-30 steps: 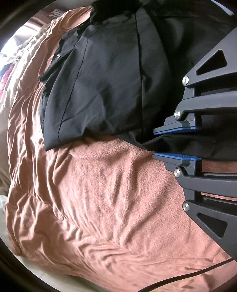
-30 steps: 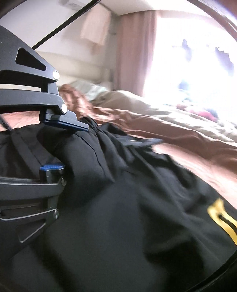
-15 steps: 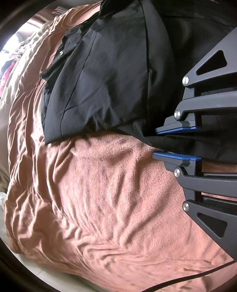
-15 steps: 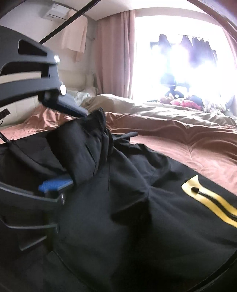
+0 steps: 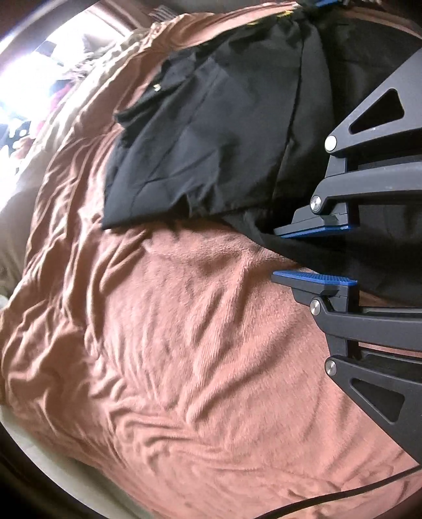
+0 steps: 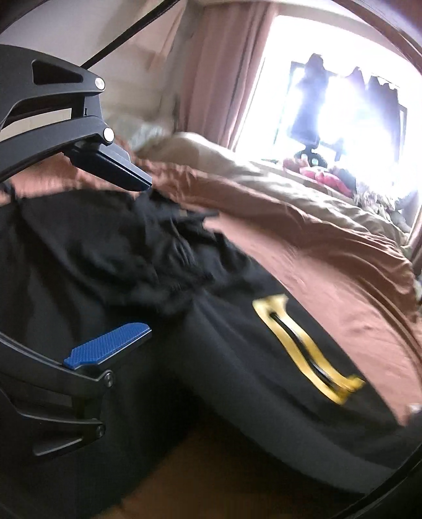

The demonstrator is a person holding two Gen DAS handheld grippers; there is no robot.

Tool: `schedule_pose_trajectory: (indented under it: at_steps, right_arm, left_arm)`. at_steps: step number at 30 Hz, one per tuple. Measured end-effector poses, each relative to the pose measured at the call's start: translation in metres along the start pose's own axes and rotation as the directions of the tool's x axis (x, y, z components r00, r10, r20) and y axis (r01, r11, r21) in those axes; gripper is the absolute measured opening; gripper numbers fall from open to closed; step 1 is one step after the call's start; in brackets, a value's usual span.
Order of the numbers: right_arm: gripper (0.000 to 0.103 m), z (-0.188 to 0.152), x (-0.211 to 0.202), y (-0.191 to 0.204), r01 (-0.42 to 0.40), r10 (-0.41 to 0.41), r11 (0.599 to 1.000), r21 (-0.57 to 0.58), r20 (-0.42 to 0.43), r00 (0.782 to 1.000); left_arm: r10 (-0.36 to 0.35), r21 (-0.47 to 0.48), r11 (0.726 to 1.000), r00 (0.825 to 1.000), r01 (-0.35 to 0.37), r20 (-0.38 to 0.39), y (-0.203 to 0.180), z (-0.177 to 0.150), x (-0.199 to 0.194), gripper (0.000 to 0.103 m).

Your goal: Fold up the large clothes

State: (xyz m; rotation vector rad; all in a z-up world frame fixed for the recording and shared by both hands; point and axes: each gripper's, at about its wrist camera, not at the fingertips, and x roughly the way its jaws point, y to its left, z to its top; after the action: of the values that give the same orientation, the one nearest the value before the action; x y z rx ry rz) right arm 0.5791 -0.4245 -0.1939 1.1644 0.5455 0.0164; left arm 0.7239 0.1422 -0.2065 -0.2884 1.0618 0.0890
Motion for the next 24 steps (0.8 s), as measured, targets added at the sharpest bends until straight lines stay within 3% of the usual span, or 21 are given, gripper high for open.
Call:
schedule_pose_trajectory:
  at_steps: [3, 7, 12, 13, 16, 21, 24]
  right_arm:
    - [0.082, -0.001, -0.006, 0.0, 0.081, -0.082, 0.995, -0.057, -0.02, 0.996]
    - [0.057, -0.005, 0.009, 0.008, 0.081, -0.09, 0.991, -0.104, -0.085, 0.992]
    - [0.034, -0.011, 0.045, 0.004, 0.142, -0.162, 0.982, -0.128, -0.162, 0.973]
    - [0.025, -0.011, 0.052, 0.004, 0.14, -0.162, 0.981, -0.132, -0.17, 0.972]
    - [0.012, -0.001, 0.062, 0.006, 0.116, -0.139, 0.983, -0.14, -0.173, 0.975]
    - [0.01, 0.002, 0.089, 0.005, 0.083, -0.114, 0.985, -0.152, -0.212, 0.971]
    - [0.011, 0.008, 0.093, -0.001, 0.107, -0.137, 0.984, -0.139, -0.23, 0.963]
  left_arm:
    - [-0.019, 0.003, 1.0, 0.999, 0.019, 0.031, -0.002, -0.001, -0.014, 0.021]
    - [-0.045, 0.03, 0.999, 0.996, 0.043, 0.08, -0.008, -0.002, -0.028, 0.021]
    - [-0.054, 0.061, 0.997, 0.998, 0.051, 0.039, -0.021, 0.0, -0.013, 0.021]
    - [-0.049, 0.072, 0.996, 0.998, 0.046, 0.033, -0.023, 0.001, -0.009, 0.021]
    - [-0.02, 0.096, 0.995, 1.0, 0.018, 0.021, -0.027, 0.003, 0.002, 0.021]
    - [0.022, 0.077, 0.997, 1.0, -0.022, 0.002, -0.023, 0.01, 0.018, 0.022]
    - [0.025, 0.062, 0.998, 1.0, -0.025, -0.003, -0.023, 0.012, 0.019, 0.022]
